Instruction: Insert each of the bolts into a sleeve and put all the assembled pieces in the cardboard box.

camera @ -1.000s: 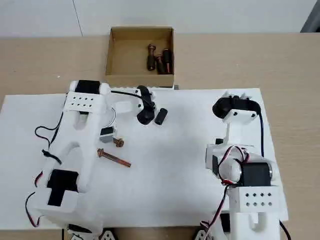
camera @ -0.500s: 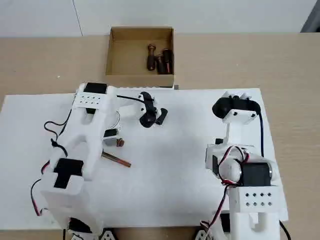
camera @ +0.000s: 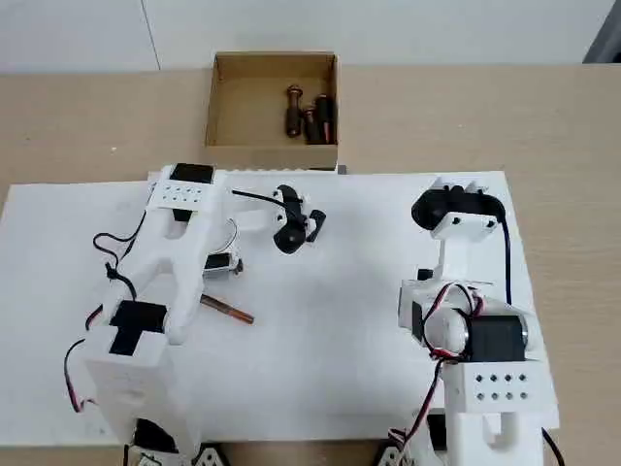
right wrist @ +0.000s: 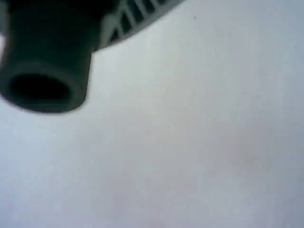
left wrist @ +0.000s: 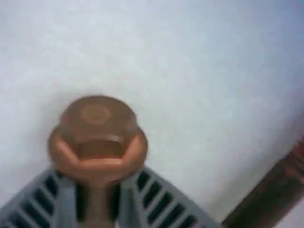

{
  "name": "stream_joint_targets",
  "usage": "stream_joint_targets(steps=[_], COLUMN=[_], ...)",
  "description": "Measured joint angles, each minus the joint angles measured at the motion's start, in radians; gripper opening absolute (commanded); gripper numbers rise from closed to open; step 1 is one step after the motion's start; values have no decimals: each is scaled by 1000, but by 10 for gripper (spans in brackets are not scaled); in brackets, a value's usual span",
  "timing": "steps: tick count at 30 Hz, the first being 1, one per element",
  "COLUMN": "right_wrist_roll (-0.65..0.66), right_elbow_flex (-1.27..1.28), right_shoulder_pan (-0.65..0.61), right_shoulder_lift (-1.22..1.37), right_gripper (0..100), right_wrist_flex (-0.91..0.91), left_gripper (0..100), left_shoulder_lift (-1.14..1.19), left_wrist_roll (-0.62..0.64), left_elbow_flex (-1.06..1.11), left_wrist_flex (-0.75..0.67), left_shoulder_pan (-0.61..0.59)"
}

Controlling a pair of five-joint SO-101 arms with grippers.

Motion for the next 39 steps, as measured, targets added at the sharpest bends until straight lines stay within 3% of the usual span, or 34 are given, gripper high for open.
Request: stream_joint_targets(steps=[8,15,25,32,39], right_wrist_roll=[0,0,0,127,152], right_elbow_flex=[-28,-137,-219,-221,-97], right_shoulder_pan=[0,-34,-57,-58,-57], right_shoulder_lift=[0,0,-29,-296,-414], right_gripper=[3,3,3,2,2], right_wrist_flex=[11,81,203,245,187], left_gripper=[5,5,5,5,5], left_shoulder_lift=[-51,-278,-519,-752,-1022], left_wrist_roll=[8,149,585,858,1022], left_elbow_flex=[-43,-71,-71,-18,252], left_wrist_flex=[97,124,126,124,-117], left_shoulder_pan=[5,58,155,233,238])
